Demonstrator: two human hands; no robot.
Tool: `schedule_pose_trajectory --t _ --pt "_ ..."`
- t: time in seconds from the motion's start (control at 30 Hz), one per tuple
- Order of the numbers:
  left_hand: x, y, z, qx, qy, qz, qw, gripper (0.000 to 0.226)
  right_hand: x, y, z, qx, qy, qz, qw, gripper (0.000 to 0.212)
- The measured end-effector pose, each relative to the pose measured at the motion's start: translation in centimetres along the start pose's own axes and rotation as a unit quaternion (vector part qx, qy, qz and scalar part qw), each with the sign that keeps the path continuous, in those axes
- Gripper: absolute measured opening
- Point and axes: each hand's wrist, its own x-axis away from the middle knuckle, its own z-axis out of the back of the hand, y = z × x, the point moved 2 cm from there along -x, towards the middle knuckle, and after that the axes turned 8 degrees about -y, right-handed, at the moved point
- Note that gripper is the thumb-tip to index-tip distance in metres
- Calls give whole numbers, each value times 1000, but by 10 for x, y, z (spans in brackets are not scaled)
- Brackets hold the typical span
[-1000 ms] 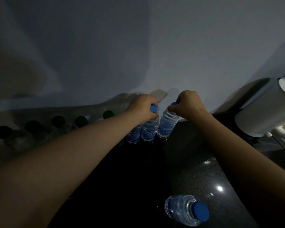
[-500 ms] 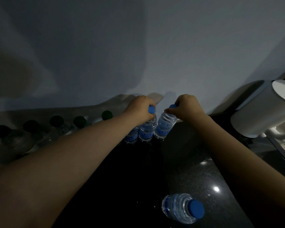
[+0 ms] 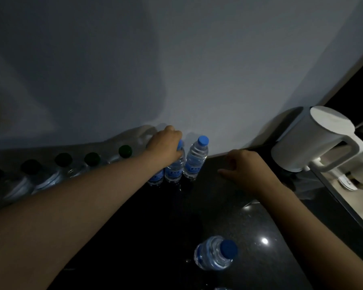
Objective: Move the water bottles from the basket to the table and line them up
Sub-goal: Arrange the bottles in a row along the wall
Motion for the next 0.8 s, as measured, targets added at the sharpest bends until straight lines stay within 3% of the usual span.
schedule_pose_trajectory --t 0.37,0.8 --pt "117 6 5 121 44 -49 990 32 121 -17 -23 -86 -36 23 995 36" --pt "238 21 -52 177 -64 -48 981 38 222 -19 -66 -141 -14 -24 990 23"
